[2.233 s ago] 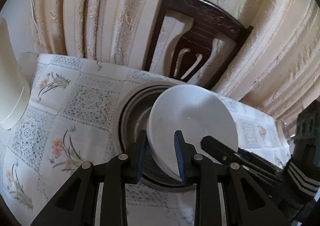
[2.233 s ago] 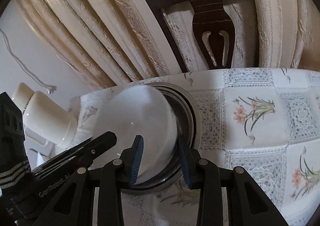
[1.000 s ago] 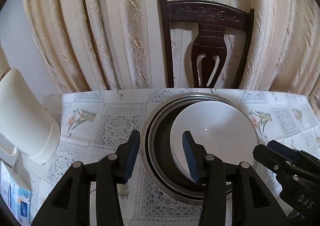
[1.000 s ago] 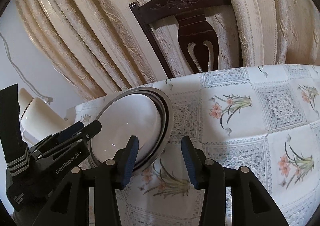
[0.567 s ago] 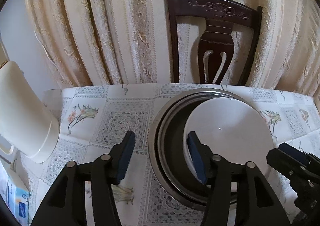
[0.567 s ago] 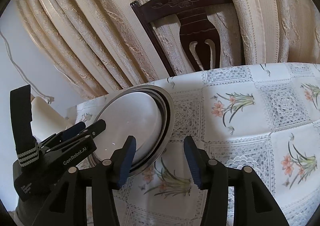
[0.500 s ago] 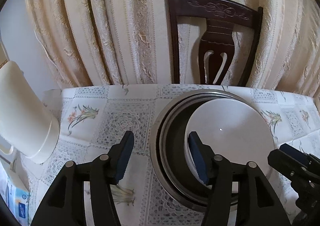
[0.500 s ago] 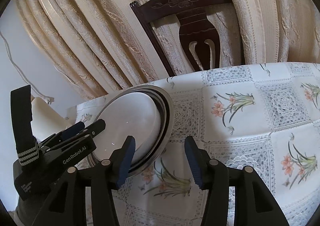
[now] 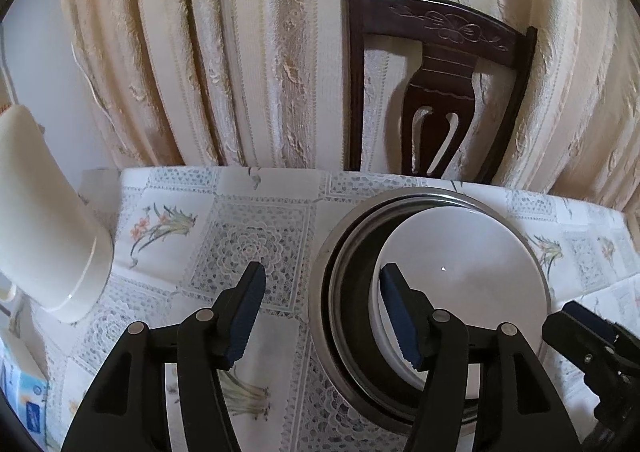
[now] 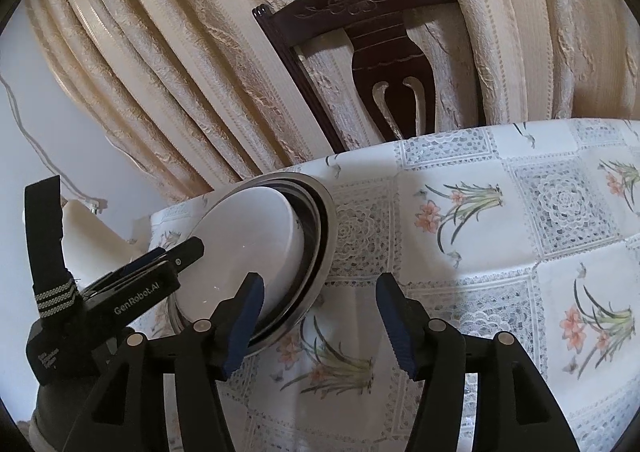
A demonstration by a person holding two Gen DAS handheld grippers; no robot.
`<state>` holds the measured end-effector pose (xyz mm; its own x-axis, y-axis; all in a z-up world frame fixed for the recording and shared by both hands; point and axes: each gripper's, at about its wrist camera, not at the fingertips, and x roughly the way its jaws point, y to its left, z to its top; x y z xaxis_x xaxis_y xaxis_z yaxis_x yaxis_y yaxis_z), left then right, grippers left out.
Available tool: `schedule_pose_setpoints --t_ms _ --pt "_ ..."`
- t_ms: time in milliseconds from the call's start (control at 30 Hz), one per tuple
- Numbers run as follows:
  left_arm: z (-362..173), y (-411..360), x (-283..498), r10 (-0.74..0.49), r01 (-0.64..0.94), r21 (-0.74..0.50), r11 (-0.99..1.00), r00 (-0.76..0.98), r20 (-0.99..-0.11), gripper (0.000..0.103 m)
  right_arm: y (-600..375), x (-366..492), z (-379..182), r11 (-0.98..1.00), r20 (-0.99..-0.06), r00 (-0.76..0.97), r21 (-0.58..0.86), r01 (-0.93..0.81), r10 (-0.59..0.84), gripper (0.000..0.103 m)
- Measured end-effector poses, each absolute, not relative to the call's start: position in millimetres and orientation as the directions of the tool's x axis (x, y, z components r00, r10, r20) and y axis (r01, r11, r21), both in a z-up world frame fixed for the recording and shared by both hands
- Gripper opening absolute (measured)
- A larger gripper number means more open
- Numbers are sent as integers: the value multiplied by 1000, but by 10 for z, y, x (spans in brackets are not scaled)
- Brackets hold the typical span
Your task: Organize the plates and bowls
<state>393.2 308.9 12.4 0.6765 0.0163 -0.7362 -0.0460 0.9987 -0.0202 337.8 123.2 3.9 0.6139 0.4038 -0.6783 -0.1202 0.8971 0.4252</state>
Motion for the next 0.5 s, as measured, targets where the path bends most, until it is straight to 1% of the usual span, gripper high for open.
schedule_pose_setpoints --t_ms 300,500 --pt "66 3222 3912 -103 -54 -175 983 629 -771 61 1211 3397 55 848 -651 588 516 -121 480 65" --pt "33 3146 3933 -147 -18 -199 980 615 -775 61 1252 3475 -11 846 -664 571 522 -108 482 65"
